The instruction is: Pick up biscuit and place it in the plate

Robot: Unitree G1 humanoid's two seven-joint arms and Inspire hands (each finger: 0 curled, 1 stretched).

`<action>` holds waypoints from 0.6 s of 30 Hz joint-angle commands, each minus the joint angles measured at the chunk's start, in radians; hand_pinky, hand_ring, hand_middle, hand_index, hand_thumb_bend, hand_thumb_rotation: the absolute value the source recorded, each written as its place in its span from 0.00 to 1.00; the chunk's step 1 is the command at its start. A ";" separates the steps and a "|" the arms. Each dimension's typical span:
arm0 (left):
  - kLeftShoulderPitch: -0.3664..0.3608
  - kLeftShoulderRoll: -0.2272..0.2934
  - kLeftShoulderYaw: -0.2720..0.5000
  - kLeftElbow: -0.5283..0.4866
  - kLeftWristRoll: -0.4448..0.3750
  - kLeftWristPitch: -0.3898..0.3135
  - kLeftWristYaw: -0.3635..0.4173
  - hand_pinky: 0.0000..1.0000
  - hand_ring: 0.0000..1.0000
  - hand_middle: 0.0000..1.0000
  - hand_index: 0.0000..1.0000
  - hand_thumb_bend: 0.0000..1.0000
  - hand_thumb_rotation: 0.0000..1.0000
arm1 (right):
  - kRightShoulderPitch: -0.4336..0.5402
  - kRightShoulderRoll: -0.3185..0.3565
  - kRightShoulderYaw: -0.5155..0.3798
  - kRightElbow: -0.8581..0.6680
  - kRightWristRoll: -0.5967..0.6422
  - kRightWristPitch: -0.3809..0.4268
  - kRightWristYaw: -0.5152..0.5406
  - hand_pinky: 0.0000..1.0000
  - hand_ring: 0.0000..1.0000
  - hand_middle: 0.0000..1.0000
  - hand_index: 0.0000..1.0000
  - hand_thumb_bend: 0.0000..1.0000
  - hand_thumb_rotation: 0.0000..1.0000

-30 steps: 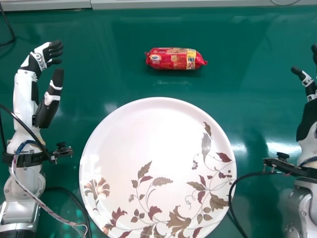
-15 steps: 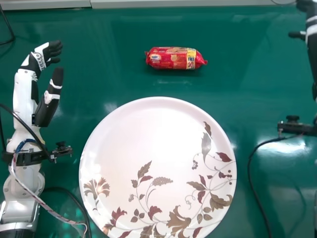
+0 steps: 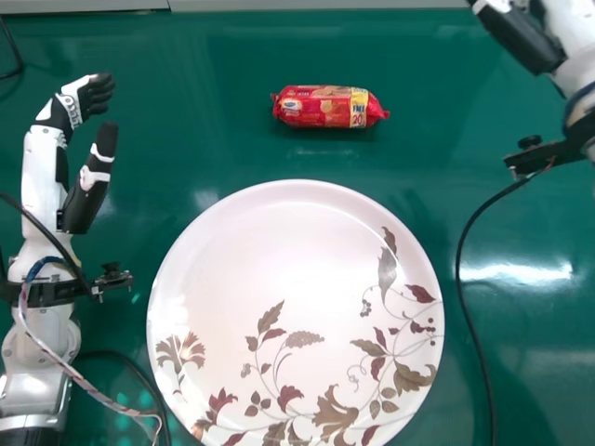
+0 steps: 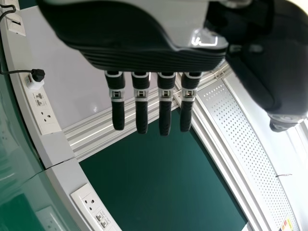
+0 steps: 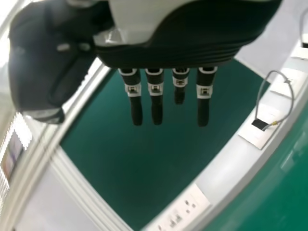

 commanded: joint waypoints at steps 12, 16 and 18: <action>0.015 0.011 0.006 0.042 -0.019 -0.003 -0.014 0.77 0.81 0.81 0.81 0.88 0.46 | -0.248 -0.038 0.211 0.394 -0.153 -0.219 0.111 0.72 0.86 0.90 0.92 1.00 0.62; 0.017 0.013 0.005 0.043 -0.023 0.001 -0.018 0.77 0.81 0.81 0.81 0.89 0.46 | -0.285 -0.035 0.251 0.460 -0.188 -0.239 0.152 0.72 0.87 0.92 0.95 1.00 0.60; 0.017 0.013 0.003 0.047 -0.025 -0.002 -0.019 0.76 0.81 0.81 0.81 0.89 0.46 | -0.292 -0.032 0.271 0.469 -0.214 -0.234 0.168 0.74 0.89 0.94 0.97 1.00 0.58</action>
